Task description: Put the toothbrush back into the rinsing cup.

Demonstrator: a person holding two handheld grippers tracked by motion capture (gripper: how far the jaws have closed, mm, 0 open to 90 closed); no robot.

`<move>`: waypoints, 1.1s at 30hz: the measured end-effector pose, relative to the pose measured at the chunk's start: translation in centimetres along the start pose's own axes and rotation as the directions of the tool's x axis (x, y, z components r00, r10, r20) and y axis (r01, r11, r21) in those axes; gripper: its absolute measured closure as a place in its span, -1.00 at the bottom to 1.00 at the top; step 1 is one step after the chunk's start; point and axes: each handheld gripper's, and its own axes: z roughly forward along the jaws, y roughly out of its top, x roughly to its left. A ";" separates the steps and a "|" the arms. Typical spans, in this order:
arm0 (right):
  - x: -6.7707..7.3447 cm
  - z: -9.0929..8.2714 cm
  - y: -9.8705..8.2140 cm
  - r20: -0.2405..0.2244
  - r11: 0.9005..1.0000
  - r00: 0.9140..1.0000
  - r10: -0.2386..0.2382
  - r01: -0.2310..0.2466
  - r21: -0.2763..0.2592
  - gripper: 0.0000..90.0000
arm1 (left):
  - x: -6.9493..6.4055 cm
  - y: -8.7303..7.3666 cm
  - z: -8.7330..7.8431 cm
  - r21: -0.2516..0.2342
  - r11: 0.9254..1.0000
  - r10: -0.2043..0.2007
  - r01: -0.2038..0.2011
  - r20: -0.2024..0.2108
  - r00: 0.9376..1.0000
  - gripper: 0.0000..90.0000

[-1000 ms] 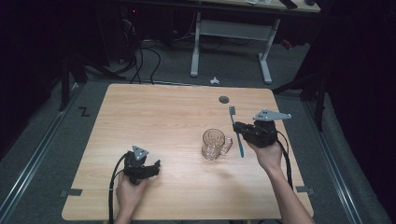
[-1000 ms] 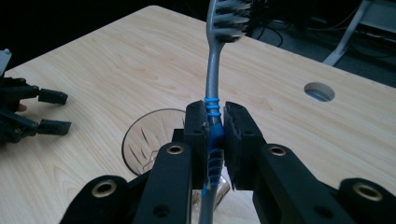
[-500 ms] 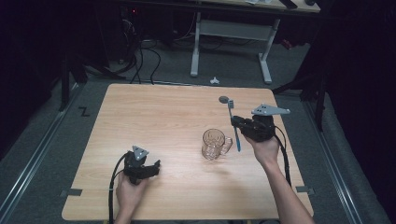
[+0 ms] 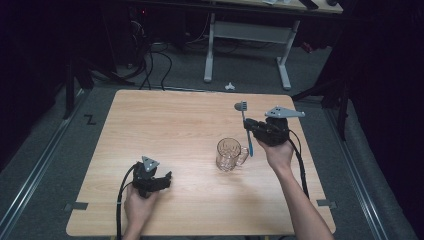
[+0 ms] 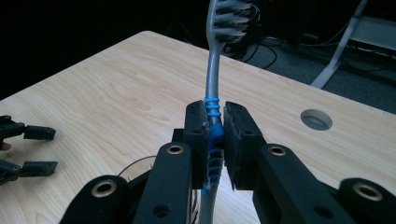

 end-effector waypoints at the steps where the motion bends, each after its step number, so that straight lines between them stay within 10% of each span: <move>1: 0.0 0.1 0.1 0.001 1.000 1.000 0.000 0.000 -0.003 0.79 | 0.0 0.0 0.0 0.000 1.000 0.000 0.000 0.000 1.000 -0.53; 33: -0.3 2.8 0.2 0.022 0.999 0.999 0.029 -0.028 -0.021 0.79 | 0.0 0.0 0.0 -0.001 1.000 -0.001 0.001 0.000 1.000 -0.53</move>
